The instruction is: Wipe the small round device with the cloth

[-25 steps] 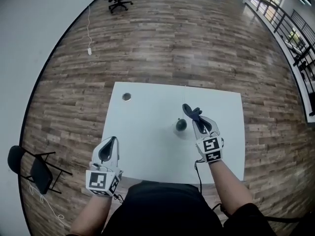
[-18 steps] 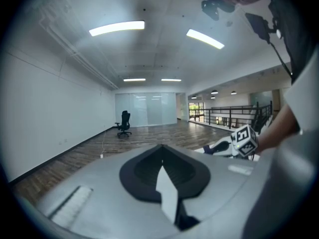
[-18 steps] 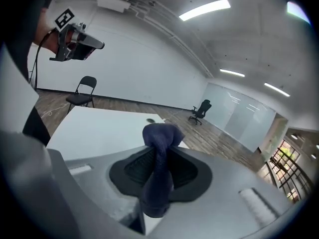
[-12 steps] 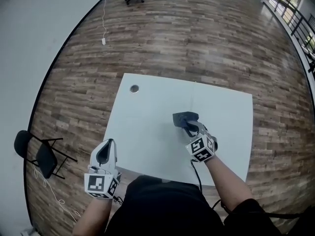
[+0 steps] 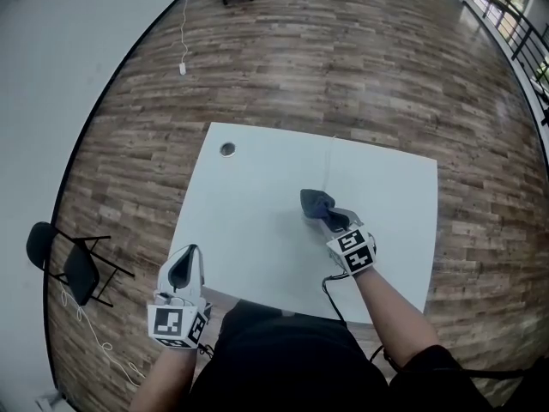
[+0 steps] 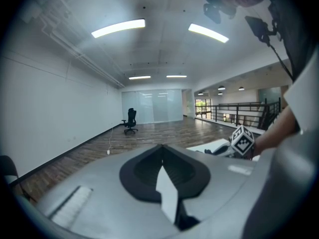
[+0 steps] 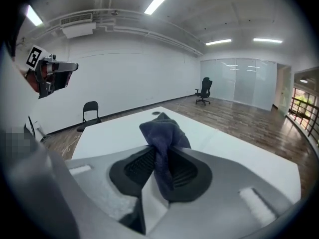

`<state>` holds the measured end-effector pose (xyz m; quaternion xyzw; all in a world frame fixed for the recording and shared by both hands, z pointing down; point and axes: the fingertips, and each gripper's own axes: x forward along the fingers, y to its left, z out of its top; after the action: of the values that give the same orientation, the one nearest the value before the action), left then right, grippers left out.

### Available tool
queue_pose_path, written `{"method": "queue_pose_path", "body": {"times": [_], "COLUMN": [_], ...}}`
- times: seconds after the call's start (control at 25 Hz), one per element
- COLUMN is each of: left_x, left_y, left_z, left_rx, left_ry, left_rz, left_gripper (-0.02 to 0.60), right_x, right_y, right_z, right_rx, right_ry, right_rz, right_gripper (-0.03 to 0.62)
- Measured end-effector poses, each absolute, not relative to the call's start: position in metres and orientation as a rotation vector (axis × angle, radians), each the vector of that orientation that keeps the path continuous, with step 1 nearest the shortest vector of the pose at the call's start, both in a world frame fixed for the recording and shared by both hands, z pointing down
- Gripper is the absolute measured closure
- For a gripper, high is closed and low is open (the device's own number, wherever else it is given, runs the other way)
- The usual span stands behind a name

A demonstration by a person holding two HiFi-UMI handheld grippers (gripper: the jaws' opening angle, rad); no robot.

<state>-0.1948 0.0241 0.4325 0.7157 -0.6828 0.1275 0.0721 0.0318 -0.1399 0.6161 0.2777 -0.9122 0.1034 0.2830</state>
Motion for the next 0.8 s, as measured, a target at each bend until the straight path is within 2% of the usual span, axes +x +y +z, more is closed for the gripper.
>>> {"method": "queue_pose_path", "body": {"times": [0.2,0.64,0.8], "left_x": [-0.186,-0.192,-0.208], "left_y": [0.018,-0.020,-0.034], "left_z": [0.431,0.435,0.427], "left_rx": [2.193,2.315,2.343], "left_ry": [-2.020,-1.877,-1.864], "left_rz": [0.400,0.381,0.341], "left_gripper": [0.574,0.574,0.574], "right_x": [0.047,0.033,0.048], "right_y": [-0.137,-0.070,-0.073], "right_z": [0.641,0.698,0.681], "right_rx": [0.737,0.487,0.604], "right_ry": [-2.391,-2.170,-2.168], "right_rz": [0.352,0.632,0.724], "right_gripper": [0.516,0.516,0.516]}}
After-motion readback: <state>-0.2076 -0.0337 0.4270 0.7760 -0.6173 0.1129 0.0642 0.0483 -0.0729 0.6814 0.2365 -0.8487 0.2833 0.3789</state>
